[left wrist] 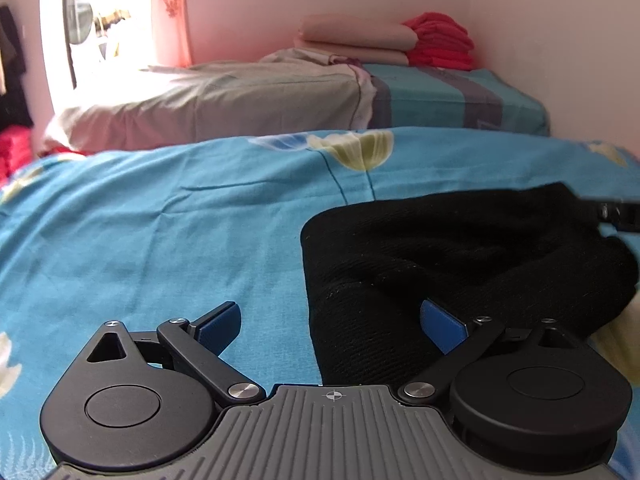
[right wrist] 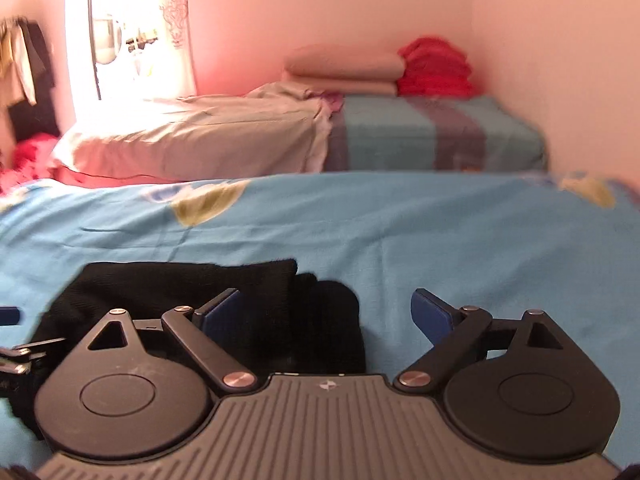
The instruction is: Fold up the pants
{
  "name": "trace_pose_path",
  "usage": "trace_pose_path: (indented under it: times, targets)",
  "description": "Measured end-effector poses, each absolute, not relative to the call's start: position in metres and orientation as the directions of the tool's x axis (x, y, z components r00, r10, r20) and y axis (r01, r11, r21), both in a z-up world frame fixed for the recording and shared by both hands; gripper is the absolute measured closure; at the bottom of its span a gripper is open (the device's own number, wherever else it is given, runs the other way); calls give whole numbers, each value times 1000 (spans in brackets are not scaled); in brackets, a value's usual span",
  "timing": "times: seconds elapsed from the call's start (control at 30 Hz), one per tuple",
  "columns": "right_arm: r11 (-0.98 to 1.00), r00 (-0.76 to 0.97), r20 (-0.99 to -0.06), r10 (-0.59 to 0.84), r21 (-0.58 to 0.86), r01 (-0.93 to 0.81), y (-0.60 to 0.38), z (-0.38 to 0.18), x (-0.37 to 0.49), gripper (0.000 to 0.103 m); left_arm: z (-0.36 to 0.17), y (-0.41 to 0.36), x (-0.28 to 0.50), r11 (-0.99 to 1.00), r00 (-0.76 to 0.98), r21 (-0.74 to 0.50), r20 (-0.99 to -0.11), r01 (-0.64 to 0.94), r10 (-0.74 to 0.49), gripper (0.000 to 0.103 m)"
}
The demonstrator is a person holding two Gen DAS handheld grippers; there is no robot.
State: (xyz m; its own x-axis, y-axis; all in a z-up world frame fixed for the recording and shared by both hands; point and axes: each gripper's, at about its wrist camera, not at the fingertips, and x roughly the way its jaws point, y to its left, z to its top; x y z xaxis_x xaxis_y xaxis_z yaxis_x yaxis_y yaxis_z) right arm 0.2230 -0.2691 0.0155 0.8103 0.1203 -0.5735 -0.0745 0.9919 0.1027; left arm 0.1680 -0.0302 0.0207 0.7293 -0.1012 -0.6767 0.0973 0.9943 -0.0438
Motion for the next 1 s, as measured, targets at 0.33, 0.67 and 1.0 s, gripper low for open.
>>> trace_pose_path:
  times: [0.33,0.67,1.0]
  targets:
    - [892,659,-651,376,448,-66,-321,-5,235,5,15,15,194,927,617,-339,-698,162,-363,0]
    - [890,659,-640,394,446,-100,-299,-15,236,38,-12,-13,227,853,509,-481,-693,201,-511,0]
    - [852,710,-540,451,497,-164,-303,46,162,55,58,-22,148,796,561,-487,-569,358,-601,0]
